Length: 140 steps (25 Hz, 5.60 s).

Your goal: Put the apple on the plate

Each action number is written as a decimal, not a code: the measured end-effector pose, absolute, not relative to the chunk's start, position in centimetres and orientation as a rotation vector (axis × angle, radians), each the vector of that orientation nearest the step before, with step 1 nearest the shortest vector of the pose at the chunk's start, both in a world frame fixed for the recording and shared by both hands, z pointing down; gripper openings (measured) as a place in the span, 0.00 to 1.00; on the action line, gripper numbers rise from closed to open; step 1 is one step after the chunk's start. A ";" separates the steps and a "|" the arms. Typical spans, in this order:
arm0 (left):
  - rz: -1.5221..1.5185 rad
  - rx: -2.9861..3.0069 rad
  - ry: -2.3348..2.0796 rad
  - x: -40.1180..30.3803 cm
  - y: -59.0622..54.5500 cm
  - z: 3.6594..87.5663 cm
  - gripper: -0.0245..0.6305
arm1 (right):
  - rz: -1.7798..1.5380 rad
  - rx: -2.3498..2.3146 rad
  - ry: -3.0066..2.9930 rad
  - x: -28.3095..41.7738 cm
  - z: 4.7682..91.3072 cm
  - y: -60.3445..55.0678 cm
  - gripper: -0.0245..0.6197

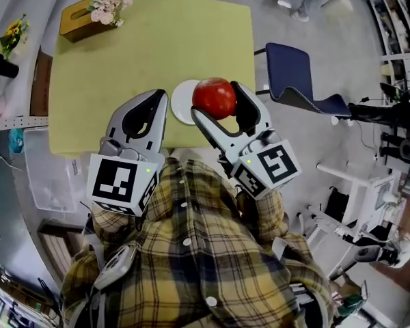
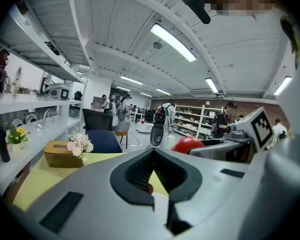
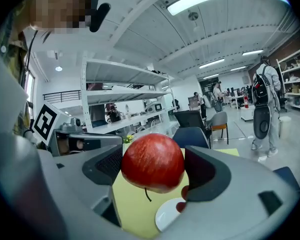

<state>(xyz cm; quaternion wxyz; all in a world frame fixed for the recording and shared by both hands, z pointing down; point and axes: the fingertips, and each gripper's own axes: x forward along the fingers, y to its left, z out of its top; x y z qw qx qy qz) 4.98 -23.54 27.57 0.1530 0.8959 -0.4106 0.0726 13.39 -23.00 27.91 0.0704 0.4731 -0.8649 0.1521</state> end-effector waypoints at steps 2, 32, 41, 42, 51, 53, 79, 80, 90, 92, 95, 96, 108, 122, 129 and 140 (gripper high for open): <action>0.204 2.548 -1.196 4.4 -23.9 28.0 0.05 | 0.450 1.397 -2.590 13.0 28.6 -23.6 0.62; 0.299 2.411 -1.187 5.9 -28.6 40.3 0.04 | 0.769 1.266 -2.360 13.5 48.9 -27.2 0.62; 0.335 2.354 -1.195 5.6 -30.0 44.8 0.05 | 0.806 1.227 -2.314 13.2 53.6 -27.3 0.62; 0.337 2.350 -1.196 5.6 -30.1 45.0 0.05 | 0.809 1.219 -2.310 13.2 53.8 -27.3 0.62; 0.338 2.332 -1.208 5.7 -29.8 45.2 0.05 | 0.811 1.169 -2.285 13.2 55.2 -26.6 0.62; 0.335 2.331 -1.213 5.5 -29.6 45.2 0.05 | 0.814 1.171 -2.284 13.1 55.5 -26.4 0.62; 0.319 2.350 -1.220 5.8 -29.2 43.6 0.05 | 0.755 1.231 -2.278 13.7 53.7 -26.8 0.62; 0.317 2.352 -1.220 5.8 -29.2 43.5 0.05 | 0.751 1.233 -2.279 13.7 53.5 -26.9 0.62; 0.281 2.387 -1.225 5.7 -29.9 41.3 0.04 | 0.691 1.275 -2.311 13.5 50.2 -27.4 0.62; 0.268 2.400 -1.229 5.9 -30.2 40.5 0.05 | 0.687 1.286 -2.331 13.5 49.0 -27.6 0.62; 0.250 2.420 -1.236 6.0 -30.3 38.9 0.05 | 0.723 1.313 -2.382 13.4 46.6 -27.8 0.62; 0.242 2.428 -1.240 6.1 -30.4 38.2 0.05 | 0.729 1.328 -2.400 13.5 45.6 -27.8 0.62; 0.155 2.522 -1.255 6.9 -30.8 31.1 0.05 | 0.728 1.402 -2.587 14.0 35.8 -27.7 0.51; 0.081 2.605 -1.192 10.0 -28.0 26.1 0.04 | 0.498 1.448 -2.717 15.3 25.9 -25.5 0.17; 0.078 2.620 -1.185 10.0 -27.7 25.9 0.05 | 0.413 1.501 -2.707 15.9 24.3 -24.8 0.04; 0.095 2.659 -1.152 11.1 -27.2 25.0 0.05 | 0.362 1.480 -2.679 16.3 23.1 -24.6 0.03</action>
